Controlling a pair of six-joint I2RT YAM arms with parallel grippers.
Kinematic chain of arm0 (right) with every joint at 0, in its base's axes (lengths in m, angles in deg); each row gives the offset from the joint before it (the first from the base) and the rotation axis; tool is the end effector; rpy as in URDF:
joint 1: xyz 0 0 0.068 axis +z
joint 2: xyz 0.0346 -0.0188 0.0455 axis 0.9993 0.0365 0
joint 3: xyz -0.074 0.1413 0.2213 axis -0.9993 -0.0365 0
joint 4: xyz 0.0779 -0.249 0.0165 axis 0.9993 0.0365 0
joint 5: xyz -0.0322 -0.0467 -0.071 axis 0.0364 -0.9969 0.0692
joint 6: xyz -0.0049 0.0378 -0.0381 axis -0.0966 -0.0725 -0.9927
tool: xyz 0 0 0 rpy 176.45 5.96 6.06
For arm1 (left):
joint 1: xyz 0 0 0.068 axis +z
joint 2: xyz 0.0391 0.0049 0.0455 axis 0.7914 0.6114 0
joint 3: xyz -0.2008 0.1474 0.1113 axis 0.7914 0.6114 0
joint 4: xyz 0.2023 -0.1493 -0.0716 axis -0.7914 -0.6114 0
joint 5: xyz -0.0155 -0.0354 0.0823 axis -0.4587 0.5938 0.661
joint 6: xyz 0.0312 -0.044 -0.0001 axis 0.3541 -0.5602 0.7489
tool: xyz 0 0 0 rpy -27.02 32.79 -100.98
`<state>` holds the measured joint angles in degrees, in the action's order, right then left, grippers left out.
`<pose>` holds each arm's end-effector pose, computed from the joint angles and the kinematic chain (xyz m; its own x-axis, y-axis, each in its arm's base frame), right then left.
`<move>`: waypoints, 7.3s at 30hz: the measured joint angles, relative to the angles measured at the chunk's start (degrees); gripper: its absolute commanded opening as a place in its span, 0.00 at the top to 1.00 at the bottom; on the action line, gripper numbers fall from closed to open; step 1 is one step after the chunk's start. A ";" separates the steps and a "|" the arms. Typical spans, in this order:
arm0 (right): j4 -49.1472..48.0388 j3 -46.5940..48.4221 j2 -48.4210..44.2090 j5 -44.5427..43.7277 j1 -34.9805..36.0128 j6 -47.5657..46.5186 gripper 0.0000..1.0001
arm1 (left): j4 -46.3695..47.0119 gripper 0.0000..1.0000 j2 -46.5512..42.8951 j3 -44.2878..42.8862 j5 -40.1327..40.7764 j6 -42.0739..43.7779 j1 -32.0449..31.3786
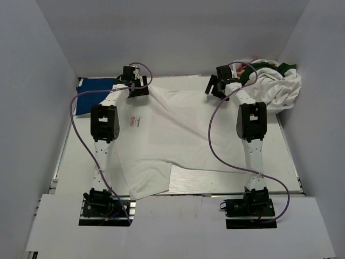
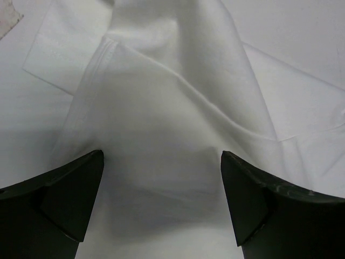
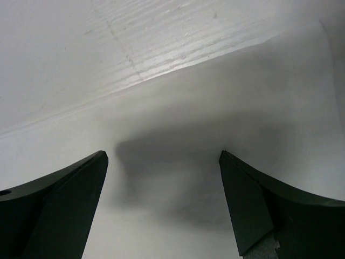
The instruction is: Fold and stack the t-shirts
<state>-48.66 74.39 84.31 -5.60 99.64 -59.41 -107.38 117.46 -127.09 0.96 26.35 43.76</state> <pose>0.5405 0.1051 0.1715 -0.6760 0.3024 -0.6720 0.2559 0.9515 0.1709 0.5449 -0.0835 0.1616 -0.7686 -0.1096 -0.6302 0.0068 0.9837 -0.1795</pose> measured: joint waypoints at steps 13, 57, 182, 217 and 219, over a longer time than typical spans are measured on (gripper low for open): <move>-1.03 8.70 5.55 10.71 -4.17 6.14 0.09 | 0.76 0.00 7.52 -11.76 -2.97 0.00 2.49; -7.56 -81.20 -84.46 -5.07 4.79 10.95 0.09 | -28.81 0.05 -91.56 88.85 -6.99 -32.54 -1.33; -17.14 -86.36 -64.43 2.32 9.62 15.76 0.10 | 12.09 0.00 -57.53 79.69 -7.08 -23.74 -1.42; -1.40 -45.83 -39.10 -10.60 8.11 4.22 0.10 | -16.48 0.19 -4.11 -1.95 6.25 -7.43 0.24; -1.40 -45.83 -38.38 -9.88 7.82 3.41 0.10 | -17.66 0.17 -2.19 -1.64 6.23 -5.97 0.33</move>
<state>-50.06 28.56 45.93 -15.48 107.46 -56.00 -125.04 115.27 -128.73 7.19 20.38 44.08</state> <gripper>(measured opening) 0.899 0.813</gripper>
